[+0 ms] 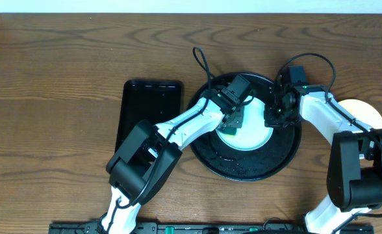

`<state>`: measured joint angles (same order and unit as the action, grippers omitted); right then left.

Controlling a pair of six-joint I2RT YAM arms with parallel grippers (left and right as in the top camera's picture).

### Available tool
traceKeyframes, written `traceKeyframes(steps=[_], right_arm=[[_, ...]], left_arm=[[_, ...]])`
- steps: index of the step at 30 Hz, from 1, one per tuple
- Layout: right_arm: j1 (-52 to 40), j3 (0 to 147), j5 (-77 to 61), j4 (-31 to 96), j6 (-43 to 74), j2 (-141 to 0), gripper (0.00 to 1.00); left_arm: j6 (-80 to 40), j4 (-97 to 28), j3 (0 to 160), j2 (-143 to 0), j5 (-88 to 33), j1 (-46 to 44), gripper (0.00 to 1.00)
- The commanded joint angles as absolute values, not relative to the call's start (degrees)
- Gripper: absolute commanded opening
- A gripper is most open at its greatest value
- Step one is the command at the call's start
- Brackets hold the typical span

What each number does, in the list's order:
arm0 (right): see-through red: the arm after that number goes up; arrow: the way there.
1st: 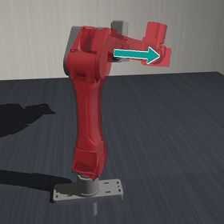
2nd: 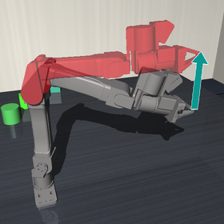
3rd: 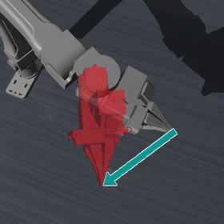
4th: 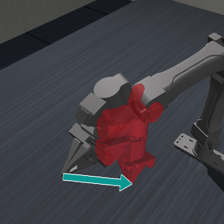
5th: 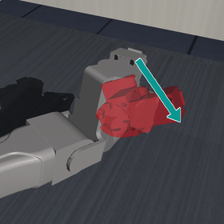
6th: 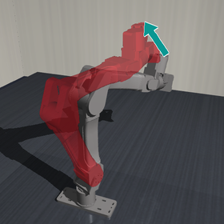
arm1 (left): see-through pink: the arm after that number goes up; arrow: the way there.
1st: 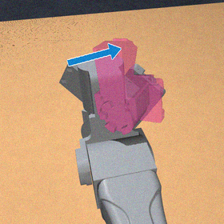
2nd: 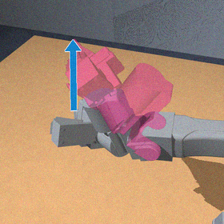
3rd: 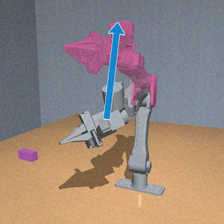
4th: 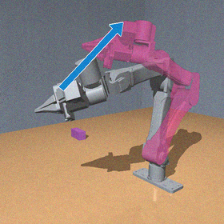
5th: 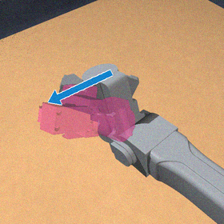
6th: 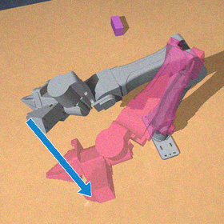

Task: Clean dirty plates on tray and stack at the side
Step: 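Scrub the white plate with the sponge while right gripper holds it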

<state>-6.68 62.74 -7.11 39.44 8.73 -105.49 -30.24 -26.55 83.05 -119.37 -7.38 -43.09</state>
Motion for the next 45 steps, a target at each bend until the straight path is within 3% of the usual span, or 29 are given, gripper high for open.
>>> traceKeyframes(steps=[1,6,11,22,30,34,40,45], right_arm=[[-7.7,62.1,-6.7,39.6,9.3,-107.5,0.01],[-7.7,62.1,-6.7,39.6,9.3,-107.5,0.01],[-7.7,62.1,-6.7,39.6,9.4,-107.5,0.01],[-7.7,62.1,-6.7,39.5,9.3,-107.5,0.01],[-7.7,62.1,-6.7,39.5,9.3,-107.5,0.01],[-7.7,62.1,-6.7,39.5,9.3,-107.5,0.01],[-7.7,62.1,-6.7,39.5,9.3,-107.5,0.01],[-7.7,62.1,-6.7,39.5,9.3,-107.5,0.01]], left_arm=[[-35.2,-23.3,82.3,-122.5,-22.4,-44.5,0.08],[-36.3,-20.1,82.3,-122.8,-29.3,-46.5,0.08],[-33.5,-20.2,82.3,-122.8,-28.8,-47.0,0.08],[-25.5,-32.5,82.6,-122.8,5.5,-40.1,0.07],[-25.5,-35.7,82.8,-122.8,18.8,-39.7,0.08],[-27.6,-34.3,82.7,-122.8,9.2,-40.5,0.08],[-35.5,-25.3,82.7,-124.2,-20.5,-42.1,0.08],[-37.4,-21.7,82.7,-124.6,-29.2,-44.6,0.08]])
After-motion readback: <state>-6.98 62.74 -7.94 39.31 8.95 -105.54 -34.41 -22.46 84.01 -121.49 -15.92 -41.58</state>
